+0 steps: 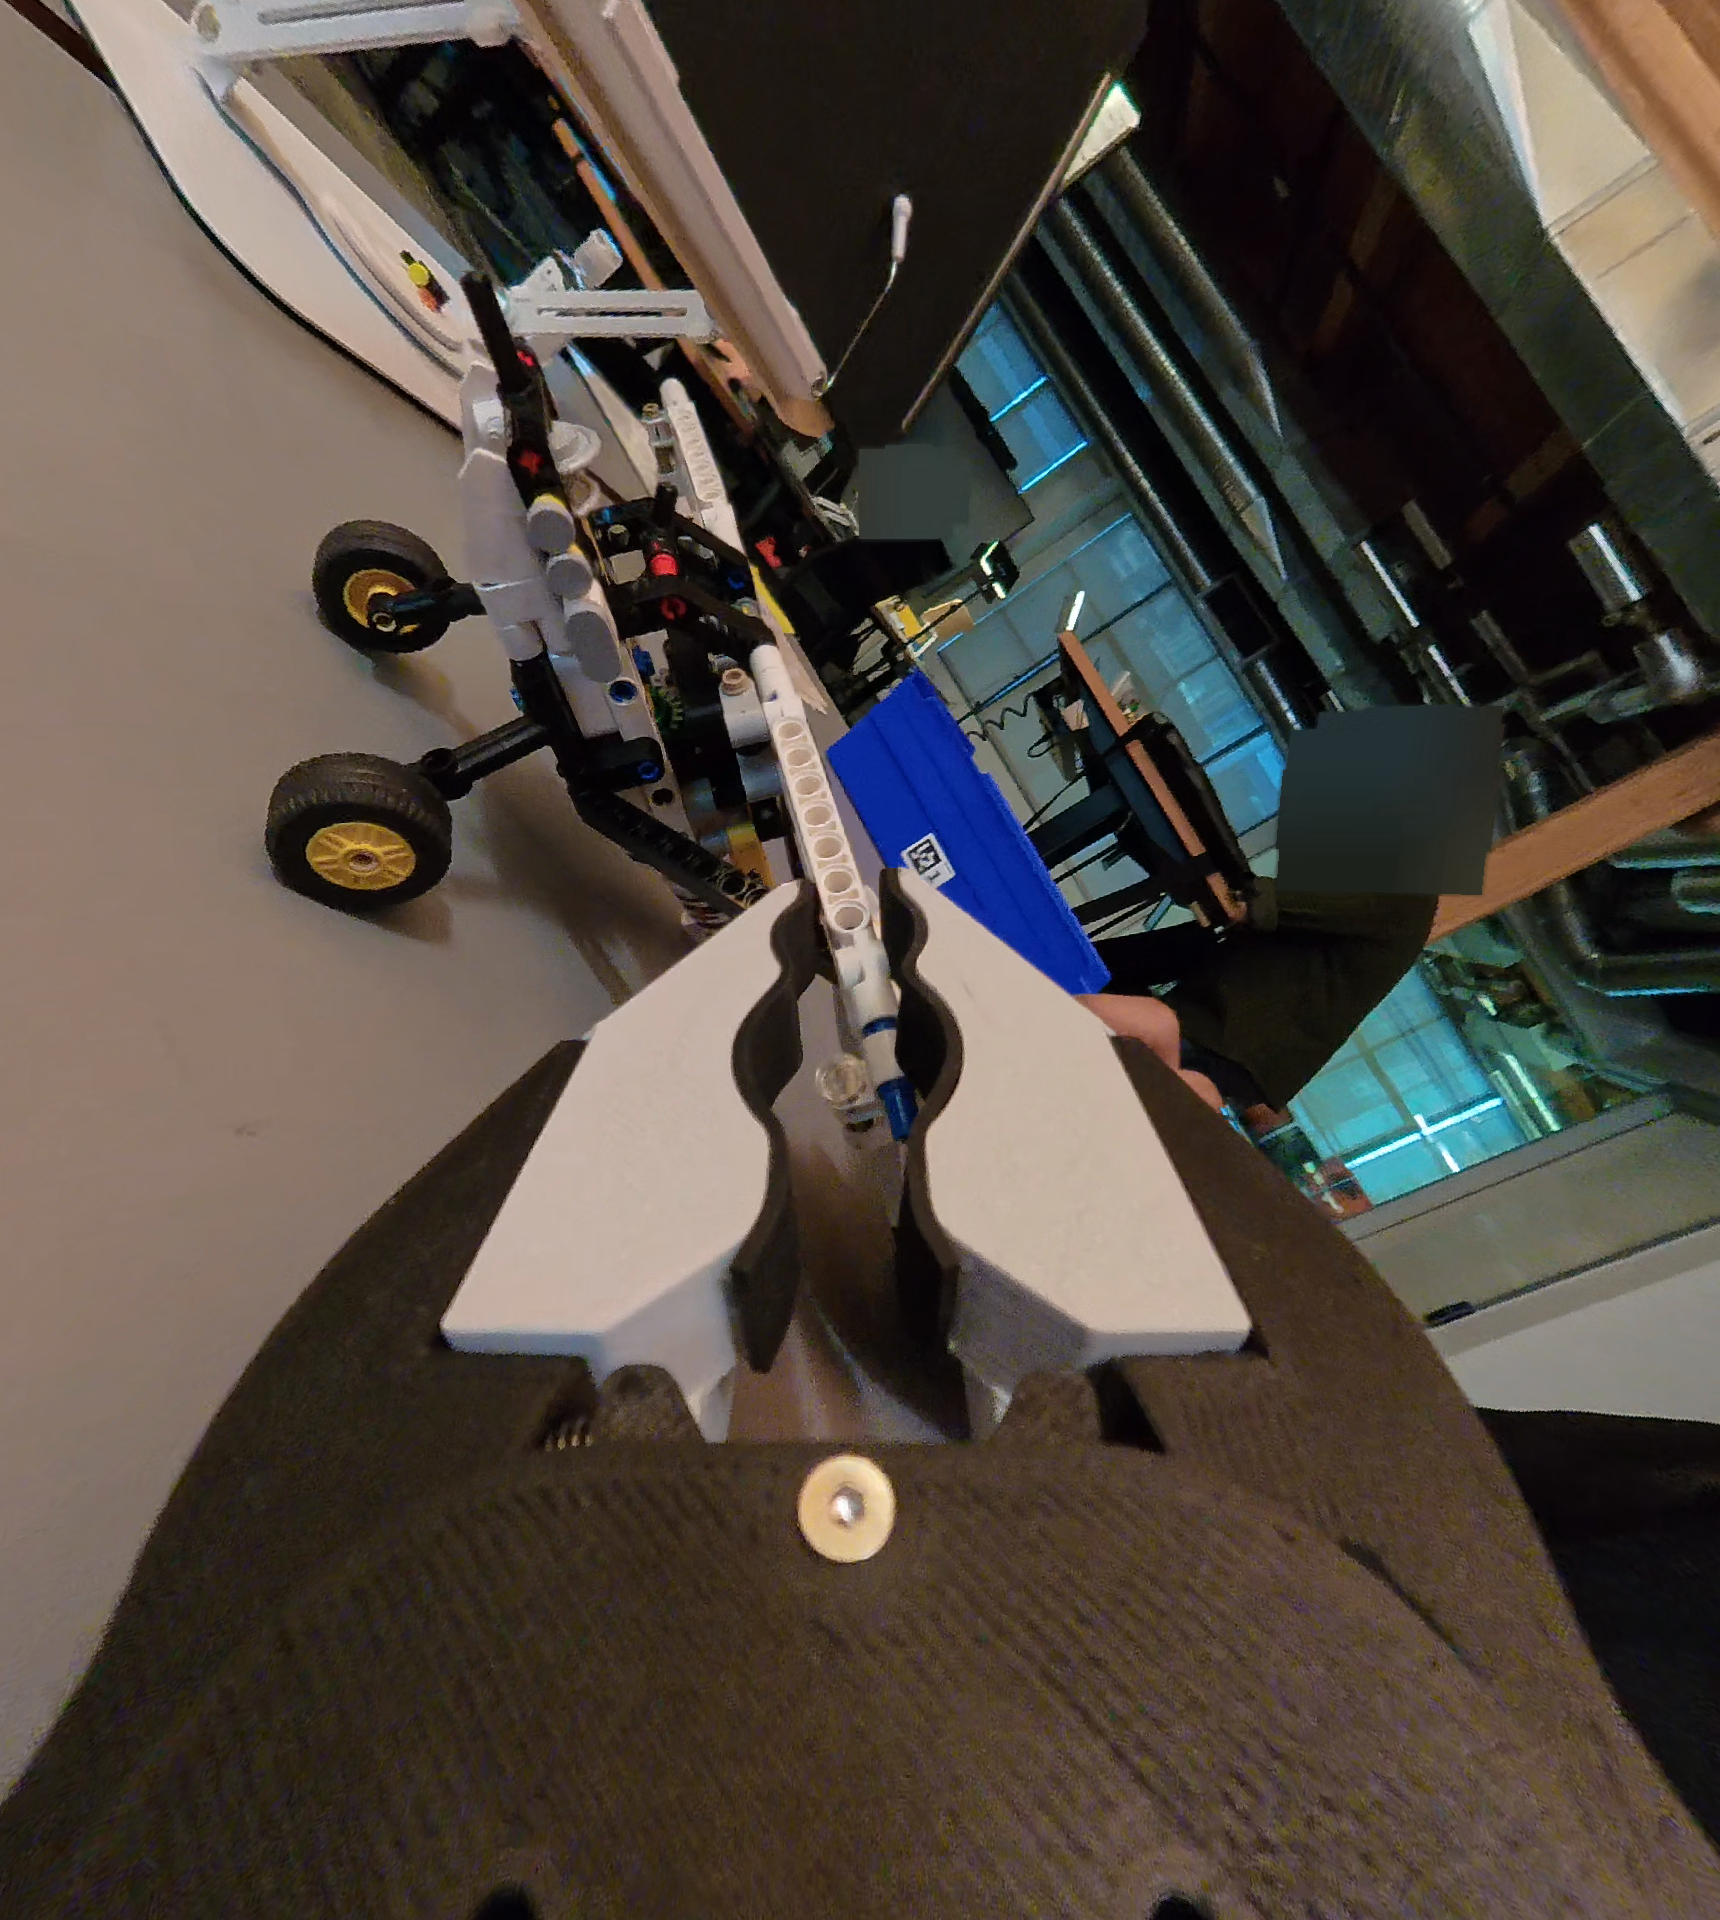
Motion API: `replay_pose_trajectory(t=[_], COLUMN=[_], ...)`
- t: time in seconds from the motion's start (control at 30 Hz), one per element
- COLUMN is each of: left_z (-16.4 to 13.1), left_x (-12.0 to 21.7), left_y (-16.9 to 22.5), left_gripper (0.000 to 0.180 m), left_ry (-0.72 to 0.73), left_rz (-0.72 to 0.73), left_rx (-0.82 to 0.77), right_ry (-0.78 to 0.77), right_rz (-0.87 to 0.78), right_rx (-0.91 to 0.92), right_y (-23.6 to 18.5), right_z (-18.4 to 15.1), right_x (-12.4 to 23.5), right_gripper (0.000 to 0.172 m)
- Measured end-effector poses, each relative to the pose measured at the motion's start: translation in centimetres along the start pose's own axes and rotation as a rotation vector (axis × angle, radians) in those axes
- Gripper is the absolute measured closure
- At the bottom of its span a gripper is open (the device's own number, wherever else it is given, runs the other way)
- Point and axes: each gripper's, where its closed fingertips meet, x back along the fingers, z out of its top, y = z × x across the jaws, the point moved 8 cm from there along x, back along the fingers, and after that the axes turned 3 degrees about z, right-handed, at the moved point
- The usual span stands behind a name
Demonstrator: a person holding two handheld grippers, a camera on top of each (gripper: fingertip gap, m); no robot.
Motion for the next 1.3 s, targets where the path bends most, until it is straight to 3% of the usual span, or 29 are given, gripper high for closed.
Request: replay_pose_trajectory(t=[0.13, 0.3, 0.5, 0.6, 0.7, 0.87, 1.0, 1.17, 1.3], left_z=[0.0, 0.3, 1.9, 2.2, 1.1, -3.5, -6.2, -6.9, -5.9], left_x=[-0.2, 0.0, 1.7, 2.4, 1.5, -3.8, -5.9, -6.4, -5.6], left_y=[0.3, 0.6, 3.1, 5.8, 9.2, 12.2, 13.1, 13.4, 12.8], left_gripper=[0.171, 0.155, 0.130, 0.130, 0.133, 0.124, 0.149, 0.170, 0.177], left_ry=[0.003, 0.027, 0.206, 0.268, 0.221, 0.026, 0.038, 0.059, 0.060], left_rz=[-0.013, -0.042, -0.117, -0.115, -0.174, -0.160, -0.069, 0.031, 0.003], left_rx=[-0.019, -0.025, -0.155, -0.315, -0.475, -0.568, -0.732, -0.820, -0.729], right_ry=[-0.023, -0.003, 0.175, 0.289, 0.306, 0.220, 0.110, 0.129, 0.274], right_rz=[0.000, 0.018, 0.247, 0.384, 0.424, 0.416, 0.375, 0.405, 0.353], right_rx=[-0.053, -0.279, -0.809, -1.136, -1.338, -1.327, -1.248, -1.172, -1.115], right_y=[0.5, 1.8, 4.1, 5.1, 5.5, 5.3, 4.9, 4.5, 4.8], right_z=[-1.2, -2.4, -3.3, -4.3, -6.0, -7.1, -7.1, -6.1, -5.7], right_x=[0.8, 1.7, 3.5, 4.6, 5.5, 6.9, 7.7, 8.7, 9.9], right_gripper=[0.158, 0.157, 0.157, 0.157, 0.157, 0.157, 0.158, 0.157, 0.150])
